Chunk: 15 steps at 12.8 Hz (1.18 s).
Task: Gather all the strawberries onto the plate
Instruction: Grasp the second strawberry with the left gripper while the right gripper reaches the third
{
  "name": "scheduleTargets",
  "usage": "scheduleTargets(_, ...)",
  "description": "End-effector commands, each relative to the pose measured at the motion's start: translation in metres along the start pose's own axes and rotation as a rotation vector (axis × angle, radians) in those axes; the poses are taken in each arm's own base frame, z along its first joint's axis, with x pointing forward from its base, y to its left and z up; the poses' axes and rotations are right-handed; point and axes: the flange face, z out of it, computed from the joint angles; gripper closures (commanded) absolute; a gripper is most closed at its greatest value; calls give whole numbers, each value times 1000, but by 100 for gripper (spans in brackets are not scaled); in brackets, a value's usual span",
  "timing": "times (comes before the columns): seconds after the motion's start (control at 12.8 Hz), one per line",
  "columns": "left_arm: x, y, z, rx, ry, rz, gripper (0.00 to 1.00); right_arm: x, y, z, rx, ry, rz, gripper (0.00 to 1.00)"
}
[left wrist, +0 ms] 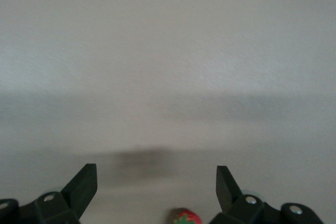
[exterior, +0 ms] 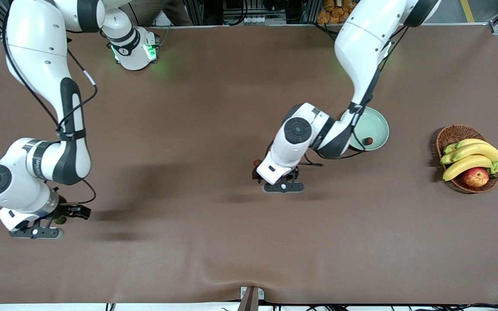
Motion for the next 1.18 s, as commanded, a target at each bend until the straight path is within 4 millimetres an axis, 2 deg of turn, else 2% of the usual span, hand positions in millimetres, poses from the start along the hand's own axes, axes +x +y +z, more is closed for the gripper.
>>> scheduleTargets(0.0, -9, 19, 19, -29, 20, -23, 0, 7, -5, 7, -10, 50, -34, 0)
scheduleTargets(0.16, -21, 31, 25, -32, 15, -29, 0, 10, -11, 23, -25, 91, -37, 0)
scheduleTargets(0.24, -27, 37, 24, -33, 15, -49, 0, 10, -6, 32, -36, 105, -34, 0)
scheduleTargets(0.31, -31, 37, 25, -27, 11, -53, 1, 10, 2, 37, -43, 114, -26, 0)
scheduleTargets(0.47, -40, 34, 35, -6, -10, -49, 11, 3, 37, 47, -51, 98, 18, 0)
scheduleTargets(0.63, -52, 23, 50, 24, -41, -48, 15, -4, 66, 63, -53, 76, 57, 0)
scheduleTargets(0.78, -58, 12, 60, 46, -62, -56, 19, -11, 81, 75, -27, 60, 91, 0)
scheduleTargets(0.94, -61, 15, 59, 46, -65, -53, 23, -18, 91, 93, 8, 40, 124, 0)
scheduleTargets(1.1, -62, 18, 53, 54, -81, -56, 25, -22, 97, 102, 26, 31, 141, 0)
